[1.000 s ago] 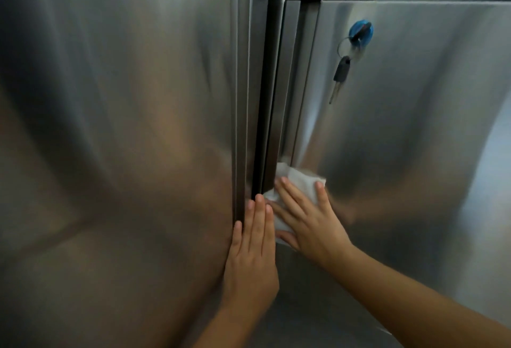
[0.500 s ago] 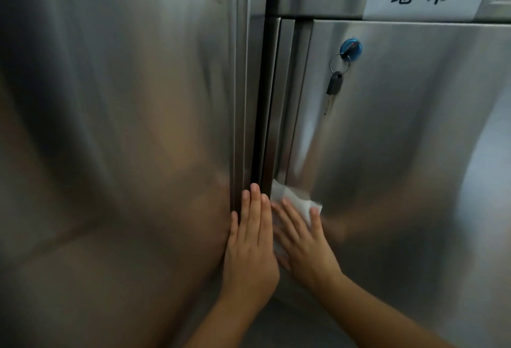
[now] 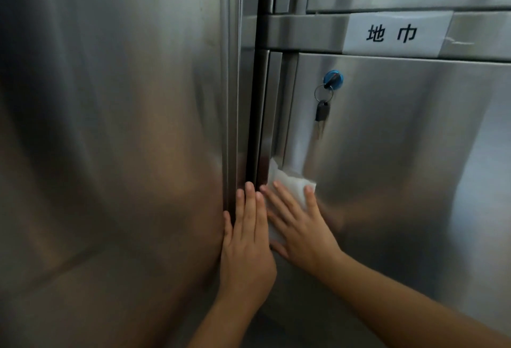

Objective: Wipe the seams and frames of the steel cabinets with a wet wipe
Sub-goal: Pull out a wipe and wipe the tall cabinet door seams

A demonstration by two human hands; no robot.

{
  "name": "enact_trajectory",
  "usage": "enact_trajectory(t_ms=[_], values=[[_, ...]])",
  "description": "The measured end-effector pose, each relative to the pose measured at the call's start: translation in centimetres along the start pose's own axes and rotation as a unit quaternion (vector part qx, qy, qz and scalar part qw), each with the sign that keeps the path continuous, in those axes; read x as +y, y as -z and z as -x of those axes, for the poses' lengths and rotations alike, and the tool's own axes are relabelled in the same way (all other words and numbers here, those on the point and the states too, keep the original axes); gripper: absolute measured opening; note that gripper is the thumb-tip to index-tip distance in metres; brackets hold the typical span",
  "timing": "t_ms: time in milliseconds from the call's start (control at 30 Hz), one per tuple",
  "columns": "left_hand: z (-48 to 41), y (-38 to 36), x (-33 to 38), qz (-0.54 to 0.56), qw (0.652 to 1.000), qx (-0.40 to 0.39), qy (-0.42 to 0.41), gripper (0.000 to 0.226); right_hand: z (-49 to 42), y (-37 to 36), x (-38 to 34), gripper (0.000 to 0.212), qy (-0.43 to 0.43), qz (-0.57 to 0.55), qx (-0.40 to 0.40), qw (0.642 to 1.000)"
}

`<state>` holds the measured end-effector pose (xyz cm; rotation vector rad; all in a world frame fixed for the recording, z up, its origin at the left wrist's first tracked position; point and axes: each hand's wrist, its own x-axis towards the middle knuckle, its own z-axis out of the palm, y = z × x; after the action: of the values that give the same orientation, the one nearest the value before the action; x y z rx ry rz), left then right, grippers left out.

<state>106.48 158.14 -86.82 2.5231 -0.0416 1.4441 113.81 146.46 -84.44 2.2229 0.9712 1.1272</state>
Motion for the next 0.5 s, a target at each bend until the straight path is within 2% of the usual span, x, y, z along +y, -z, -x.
enact_trajectory(t_ms=[167,300,400,500], values=[[-1.5,0.6,0.3,-0.001,1.0,0.002,0.006,0.084,-3.1,2.3,3.8,0.065,0.003,0.033,0.06,0.998],[-3.1,1.0,0.9,0.004,1.0,0.0,0.015,0.089,-7.5,5.0,6.9,0.066,-0.053,0.001,0.124,0.991],[-4.2,1.6,1.2,0.013,1.0,0.007,0.008,0.088,-8.4,5.3,6.6,0.068,-0.091,-0.034,0.123,0.988],[-5.1,2.4,1.4,0.013,1.0,0.008,0.001,0.085,-7.1,4.3,5.4,0.067,-0.074,-0.03,0.105,0.991]])
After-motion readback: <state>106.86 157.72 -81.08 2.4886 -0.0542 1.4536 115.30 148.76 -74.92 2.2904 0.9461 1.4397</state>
